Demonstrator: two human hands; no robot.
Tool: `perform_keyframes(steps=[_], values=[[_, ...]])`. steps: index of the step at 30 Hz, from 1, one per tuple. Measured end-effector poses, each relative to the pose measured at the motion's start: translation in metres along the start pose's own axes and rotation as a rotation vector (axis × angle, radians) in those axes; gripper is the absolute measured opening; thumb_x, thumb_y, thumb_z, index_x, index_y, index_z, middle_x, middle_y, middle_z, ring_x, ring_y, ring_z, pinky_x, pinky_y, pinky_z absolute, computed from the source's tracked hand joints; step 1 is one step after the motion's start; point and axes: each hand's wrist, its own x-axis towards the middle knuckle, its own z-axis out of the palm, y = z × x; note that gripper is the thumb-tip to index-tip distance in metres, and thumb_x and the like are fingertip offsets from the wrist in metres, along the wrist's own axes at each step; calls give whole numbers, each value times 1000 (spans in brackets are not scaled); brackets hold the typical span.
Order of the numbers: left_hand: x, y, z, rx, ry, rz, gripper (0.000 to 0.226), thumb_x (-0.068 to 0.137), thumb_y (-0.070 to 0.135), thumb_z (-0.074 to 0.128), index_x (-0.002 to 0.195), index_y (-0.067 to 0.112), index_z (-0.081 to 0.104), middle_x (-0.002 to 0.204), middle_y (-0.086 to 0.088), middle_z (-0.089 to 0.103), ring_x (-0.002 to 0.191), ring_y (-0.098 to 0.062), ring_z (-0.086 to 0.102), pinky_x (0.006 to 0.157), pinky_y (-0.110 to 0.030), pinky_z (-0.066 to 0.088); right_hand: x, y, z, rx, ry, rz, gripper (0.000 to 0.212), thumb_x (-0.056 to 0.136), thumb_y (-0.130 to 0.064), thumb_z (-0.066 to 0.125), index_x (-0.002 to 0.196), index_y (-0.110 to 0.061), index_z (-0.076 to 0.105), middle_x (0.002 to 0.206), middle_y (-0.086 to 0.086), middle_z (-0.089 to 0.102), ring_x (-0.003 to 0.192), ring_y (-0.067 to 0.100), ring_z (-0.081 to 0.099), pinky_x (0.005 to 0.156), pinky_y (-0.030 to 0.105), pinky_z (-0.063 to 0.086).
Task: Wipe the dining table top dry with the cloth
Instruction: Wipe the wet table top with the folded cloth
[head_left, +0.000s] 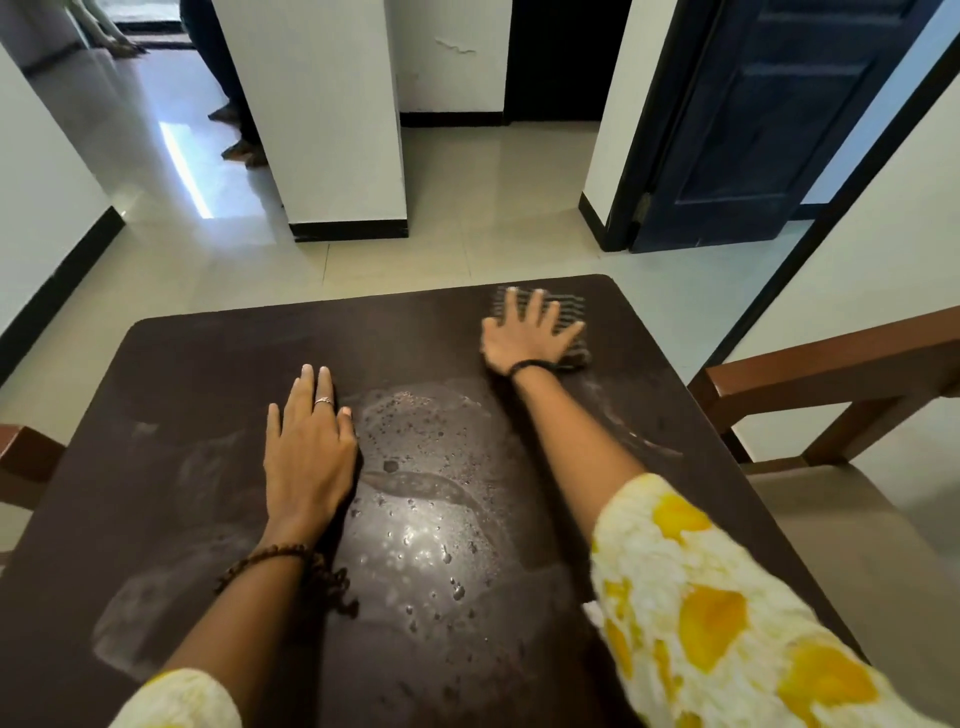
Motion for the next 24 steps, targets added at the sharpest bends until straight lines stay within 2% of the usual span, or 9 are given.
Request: perform_keyframes(steps=[3,5,7,9,11,13,16,20,24], values=[[-2,4,-4,-23,66,3,49,96,8,29,144,3,20,153,-11,20,141,-19,15,115,-39,4,-32,-69,20,-13,-55,-226,60,99,-46,23,152,-25,2,159,9,-7,145,32,-6,108,64,-9],[-7,7,-10,-81,96,23,50,92,-2,29,142,0,26,149,-14,27,140,-21,20,115,-35,2,-57,-90,27,-35,-83,-384,59,99,-45,23,152,-26,4,159,7,-5,146,31,-4,110,63,-8],[-12,1,-24,-127,107,3,50,90,-5,31,140,-1,31,147,-14,32,138,-22,24,114,-33,2,-68,-84,28,-75,-102,-547,56,100,-44,23,151,-29,6,160,4,-2,146,27,-1,111,60,-6],[-17,-23,-42,-80,85,-14,47,91,-3,34,137,-1,36,146,-16,34,136,-27,28,114,-38,6,-60,-57,21,-92,-96,-602,54,100,-42,23,151,-33,7,160,1,1,146,24,2,112,59,-4],[-24,-65,-62,41,66,-31,42,93,3,37,135,0,40,144,-17,37,133,-32,31,113,-47,13,-44,-23,12,-89,-66,-522,53,100,-41,24,150,-34,8,160,0,2,146,22,4,112,59,-2],[-34,-107,-80,151,25,-79,41,95,11,39,135,0,40,143,-19,37,132,-35,32,111,-52,18,-25,11,2,-67,-38,-357,53,100,-42,23,150,-35,7,160,0,2,146,22,3,113,59,-2],[-50,-147,-89,156,-75,-175,47,97,24,36,139,2,34,147,-19,30,134,-35,29,109,-51,23,-10,26,-6,-17,-50,-106,53,100,-44,21,150,-34,5,160,0,-1,146,24,-1,113,60,-4],[-58,-157,-79,96,-6,-171,48,98,25,35,141,5,31,149,-16,28,137,-31,25,111,-45,21,-12,-26,-1,13,-61,91,58,100,-44,20,151,-28,0,159,4,-8,146,30,-7,111,64,-5],[-57,-159,-75,59,33,-184,47,98,26,35,142,8,31,149,-12,28,138,-27,24,112,-41,20,-24,-113,20,-17,-68,-26,59,99,-46,21,152,-26,2,159,5,-8,145,32,-8,108,67,-5]])
